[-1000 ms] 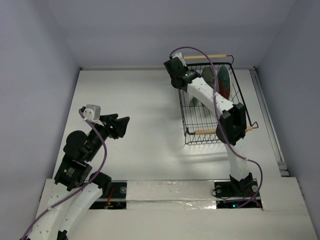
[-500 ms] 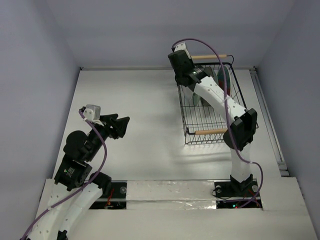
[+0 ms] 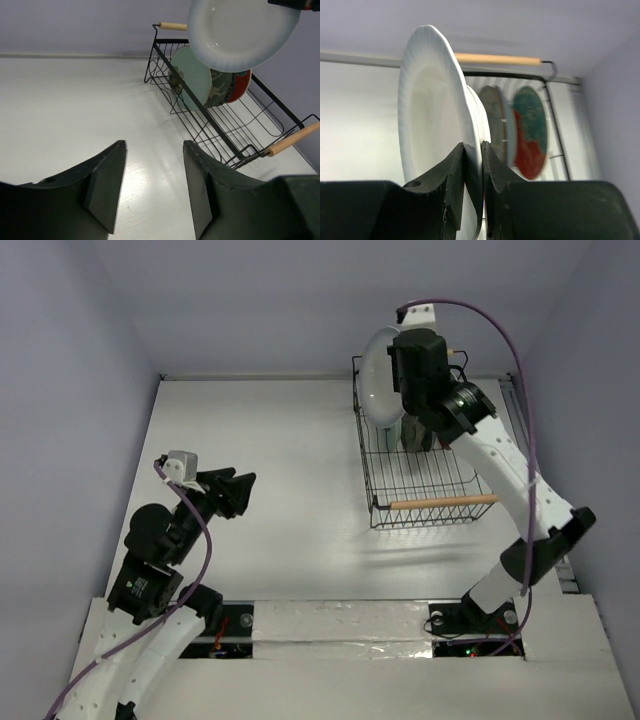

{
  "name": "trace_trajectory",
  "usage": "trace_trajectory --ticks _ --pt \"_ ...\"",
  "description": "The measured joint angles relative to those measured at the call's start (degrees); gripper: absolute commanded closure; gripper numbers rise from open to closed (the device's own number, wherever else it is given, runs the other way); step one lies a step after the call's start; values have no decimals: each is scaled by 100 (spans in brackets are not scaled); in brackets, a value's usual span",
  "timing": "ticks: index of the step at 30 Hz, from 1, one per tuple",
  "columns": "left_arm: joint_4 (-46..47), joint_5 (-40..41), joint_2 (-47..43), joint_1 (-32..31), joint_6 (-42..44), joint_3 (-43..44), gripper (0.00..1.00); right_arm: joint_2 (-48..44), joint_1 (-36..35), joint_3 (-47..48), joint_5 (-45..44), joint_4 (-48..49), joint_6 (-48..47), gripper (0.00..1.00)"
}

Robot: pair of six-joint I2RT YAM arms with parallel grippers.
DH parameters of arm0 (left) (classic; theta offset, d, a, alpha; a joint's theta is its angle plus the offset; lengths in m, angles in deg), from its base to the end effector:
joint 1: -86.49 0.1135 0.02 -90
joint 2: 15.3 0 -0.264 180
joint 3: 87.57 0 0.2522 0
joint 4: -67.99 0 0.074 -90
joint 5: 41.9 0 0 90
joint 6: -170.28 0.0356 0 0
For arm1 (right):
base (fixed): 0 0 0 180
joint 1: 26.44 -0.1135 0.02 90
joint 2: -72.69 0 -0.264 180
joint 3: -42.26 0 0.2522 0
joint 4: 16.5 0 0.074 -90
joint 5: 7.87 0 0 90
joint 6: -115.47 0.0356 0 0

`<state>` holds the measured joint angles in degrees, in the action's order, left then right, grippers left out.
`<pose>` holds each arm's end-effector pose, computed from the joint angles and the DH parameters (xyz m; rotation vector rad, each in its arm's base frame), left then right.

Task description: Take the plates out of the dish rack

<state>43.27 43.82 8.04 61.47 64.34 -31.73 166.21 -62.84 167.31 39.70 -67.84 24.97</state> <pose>0.0884 -0.0442 0.3684 0.1786 1.4559 -0.6389 0.2924 0.1857 0.4749 -0.1020 1.8291 -0.2699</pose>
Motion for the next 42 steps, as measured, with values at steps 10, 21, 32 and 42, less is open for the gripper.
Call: trace_trajectory --ticks 10,21,32,42 --pt "42 437 -229 4 -4 0 100 -455 -289 -1154 2238 1781 1788 100" --pt "42 785 -339 72 -46 0 85 2361 -988 -542 3394 2771 3320 100" --pt "42 772 -330 74 -48 0 83 4113 -1158 931 3320 2848 4022 100" --pt "46 693 -302 74 -48 0 80 4754 -1128 1091 3152 2806 4166 100"
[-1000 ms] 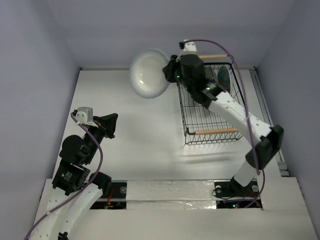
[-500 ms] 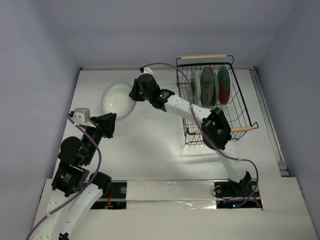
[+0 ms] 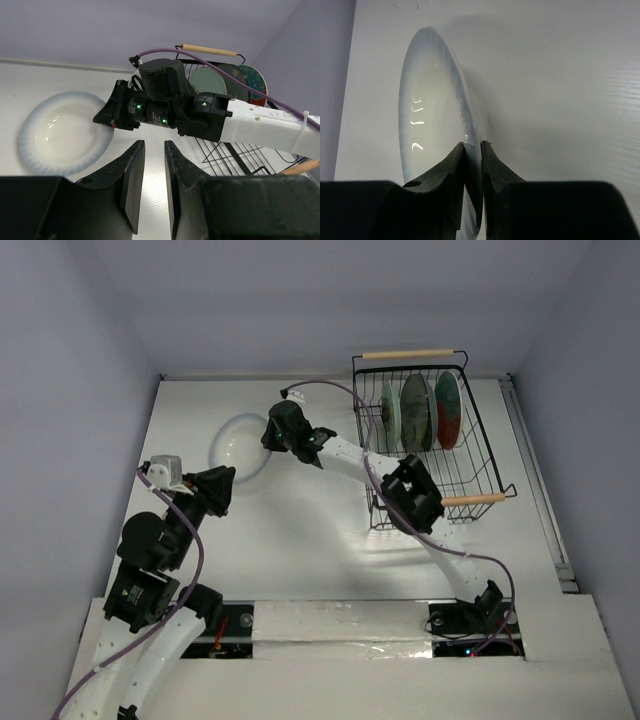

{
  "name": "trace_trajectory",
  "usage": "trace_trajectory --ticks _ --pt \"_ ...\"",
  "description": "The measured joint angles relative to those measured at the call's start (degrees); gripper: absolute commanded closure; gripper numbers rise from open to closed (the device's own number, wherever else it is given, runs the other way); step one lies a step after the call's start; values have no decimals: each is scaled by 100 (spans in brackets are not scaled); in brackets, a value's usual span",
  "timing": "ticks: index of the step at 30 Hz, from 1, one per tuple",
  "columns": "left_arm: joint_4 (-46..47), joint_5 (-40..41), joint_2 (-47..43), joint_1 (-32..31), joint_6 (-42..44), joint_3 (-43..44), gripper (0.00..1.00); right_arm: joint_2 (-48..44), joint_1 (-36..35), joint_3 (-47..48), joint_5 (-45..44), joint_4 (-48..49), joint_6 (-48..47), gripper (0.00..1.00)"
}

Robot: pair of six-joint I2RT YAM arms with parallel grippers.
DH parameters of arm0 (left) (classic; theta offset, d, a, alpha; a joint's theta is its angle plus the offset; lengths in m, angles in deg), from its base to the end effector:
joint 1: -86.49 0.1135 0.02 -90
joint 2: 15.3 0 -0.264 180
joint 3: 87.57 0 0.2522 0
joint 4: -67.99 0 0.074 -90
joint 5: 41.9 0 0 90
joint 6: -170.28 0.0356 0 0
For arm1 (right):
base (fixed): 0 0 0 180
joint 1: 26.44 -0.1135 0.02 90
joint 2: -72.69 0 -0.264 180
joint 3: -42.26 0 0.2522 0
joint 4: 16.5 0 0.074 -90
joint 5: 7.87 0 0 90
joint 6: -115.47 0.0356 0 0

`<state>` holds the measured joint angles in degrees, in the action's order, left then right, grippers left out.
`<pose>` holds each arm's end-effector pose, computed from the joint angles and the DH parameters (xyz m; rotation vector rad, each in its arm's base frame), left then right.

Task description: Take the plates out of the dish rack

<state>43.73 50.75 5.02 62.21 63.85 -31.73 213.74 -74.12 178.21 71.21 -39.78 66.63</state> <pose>0.0783 -0.0335 0.3731 0.0563 1.3960 -0.5617 0.3903 0.4187 0.2053 0.0001 2.1451 0.7477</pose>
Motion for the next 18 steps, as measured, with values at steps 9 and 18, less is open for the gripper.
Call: trace_trajectory --ticks 9,18 --pt "0 -70 20 0 0 0 78 -173 0 -616 -50 487 247 74" --pt "0 -94 20 0 0 0 76 -949 -2 -2192 -238 831 332 51"
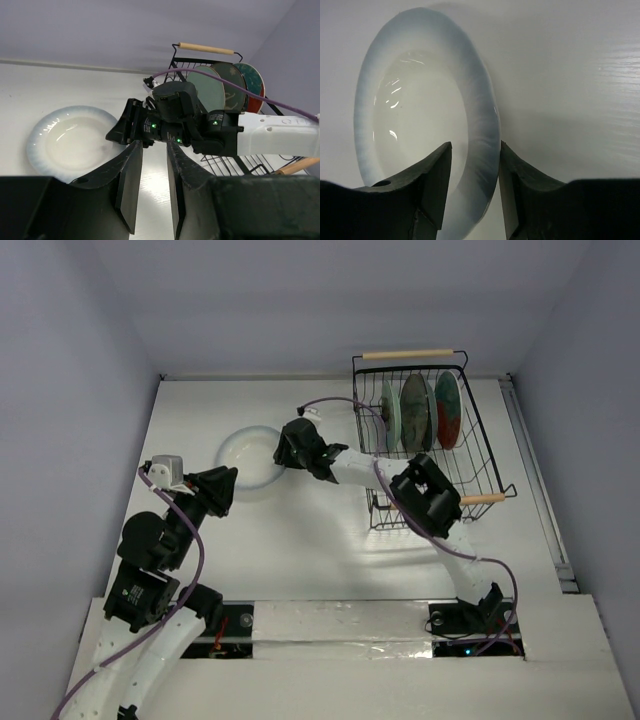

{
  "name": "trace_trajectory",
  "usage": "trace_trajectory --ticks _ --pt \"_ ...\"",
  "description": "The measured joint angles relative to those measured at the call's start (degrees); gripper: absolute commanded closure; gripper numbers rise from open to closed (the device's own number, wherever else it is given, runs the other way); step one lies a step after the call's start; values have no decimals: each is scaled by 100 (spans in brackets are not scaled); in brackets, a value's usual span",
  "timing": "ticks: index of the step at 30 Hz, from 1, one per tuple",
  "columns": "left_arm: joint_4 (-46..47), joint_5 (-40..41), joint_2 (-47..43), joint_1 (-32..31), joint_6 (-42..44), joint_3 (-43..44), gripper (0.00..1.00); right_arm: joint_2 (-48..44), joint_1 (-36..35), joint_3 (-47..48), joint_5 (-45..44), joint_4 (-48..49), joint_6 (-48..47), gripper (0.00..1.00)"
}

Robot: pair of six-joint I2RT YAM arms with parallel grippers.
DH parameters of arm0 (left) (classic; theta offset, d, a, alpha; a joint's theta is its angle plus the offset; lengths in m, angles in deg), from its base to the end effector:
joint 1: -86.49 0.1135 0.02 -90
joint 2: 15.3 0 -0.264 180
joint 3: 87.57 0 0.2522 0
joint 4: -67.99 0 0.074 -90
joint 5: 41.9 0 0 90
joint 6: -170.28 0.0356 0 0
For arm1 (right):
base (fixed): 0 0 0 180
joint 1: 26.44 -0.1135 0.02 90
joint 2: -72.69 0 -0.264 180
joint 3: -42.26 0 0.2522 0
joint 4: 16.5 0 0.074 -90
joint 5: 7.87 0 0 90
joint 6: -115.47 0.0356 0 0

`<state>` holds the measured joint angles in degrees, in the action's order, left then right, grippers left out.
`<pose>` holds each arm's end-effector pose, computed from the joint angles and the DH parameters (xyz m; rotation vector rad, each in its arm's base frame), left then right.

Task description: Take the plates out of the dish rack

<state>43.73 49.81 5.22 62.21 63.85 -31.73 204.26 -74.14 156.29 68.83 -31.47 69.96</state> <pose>0.0789 -0.0344 0.3729 0.0706 1.3997 -0.5723 0.3609 0.3845 0.1766 0.0790 2.2017 0.6911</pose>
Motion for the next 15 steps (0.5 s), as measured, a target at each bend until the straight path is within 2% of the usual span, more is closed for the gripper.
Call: trace_trajectory --ticks 5,15 --pt "0 -4 0 0 0 0 76 -70 0 -68 4 17 -35 50" --pt "0 -17 0 0 0 0 74 -55 -2 107 184 35 42 34"
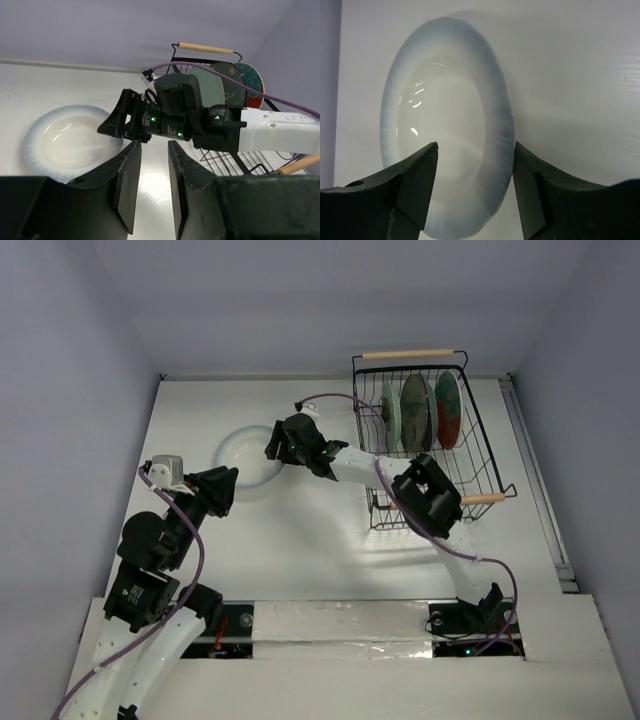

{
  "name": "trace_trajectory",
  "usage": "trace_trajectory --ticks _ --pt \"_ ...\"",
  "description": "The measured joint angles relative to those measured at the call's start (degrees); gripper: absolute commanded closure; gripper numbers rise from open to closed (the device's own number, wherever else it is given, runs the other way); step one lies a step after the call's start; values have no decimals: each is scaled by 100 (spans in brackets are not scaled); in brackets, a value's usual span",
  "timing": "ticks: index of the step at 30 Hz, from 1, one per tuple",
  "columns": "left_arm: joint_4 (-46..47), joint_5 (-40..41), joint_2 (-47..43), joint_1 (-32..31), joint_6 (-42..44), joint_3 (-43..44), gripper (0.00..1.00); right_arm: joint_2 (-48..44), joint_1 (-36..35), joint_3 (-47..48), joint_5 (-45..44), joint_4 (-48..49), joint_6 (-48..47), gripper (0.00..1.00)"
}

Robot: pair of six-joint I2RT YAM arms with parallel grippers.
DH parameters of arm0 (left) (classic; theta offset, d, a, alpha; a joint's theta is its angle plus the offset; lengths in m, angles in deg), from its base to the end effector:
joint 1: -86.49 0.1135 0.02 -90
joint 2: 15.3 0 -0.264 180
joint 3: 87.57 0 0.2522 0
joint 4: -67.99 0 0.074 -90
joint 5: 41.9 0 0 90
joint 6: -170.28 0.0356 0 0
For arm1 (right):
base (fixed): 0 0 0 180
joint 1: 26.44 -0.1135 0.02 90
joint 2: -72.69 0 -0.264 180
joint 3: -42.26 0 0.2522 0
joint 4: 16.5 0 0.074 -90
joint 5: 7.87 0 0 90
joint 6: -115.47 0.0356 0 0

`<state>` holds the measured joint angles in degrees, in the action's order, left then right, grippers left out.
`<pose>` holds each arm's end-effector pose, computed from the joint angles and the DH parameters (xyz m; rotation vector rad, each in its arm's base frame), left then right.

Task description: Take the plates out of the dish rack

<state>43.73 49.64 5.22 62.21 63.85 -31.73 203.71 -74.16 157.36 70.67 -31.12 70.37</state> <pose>0.0789 -0.0345 0.3729 0.0731 1.3997 -0.5743 0.3615 0.3871 0.1882 0.0713 2.1846 0.7499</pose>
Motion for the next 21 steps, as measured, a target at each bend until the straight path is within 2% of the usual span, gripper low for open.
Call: trace_trajectory --ticks 5,7,9,10,13,21 --pt "0 0 0 0 0 0 74 26 0 221 129 81 120 23" --pt "2 0 0 0 0 0 74 26 0 221 166 136 151 22" --pt "2 0 0 0 0 0 74 26 0 197 190 164 186 26" --pt "0 0 0 0 0 0 74 26 0 175 192 179 195 34" --pt "0 0 0 0 0 0 74 24 0 35 181 251 251 47" --pt "0 0 0 0 0 0 74 -179 -33 -721 42 260 304 48"
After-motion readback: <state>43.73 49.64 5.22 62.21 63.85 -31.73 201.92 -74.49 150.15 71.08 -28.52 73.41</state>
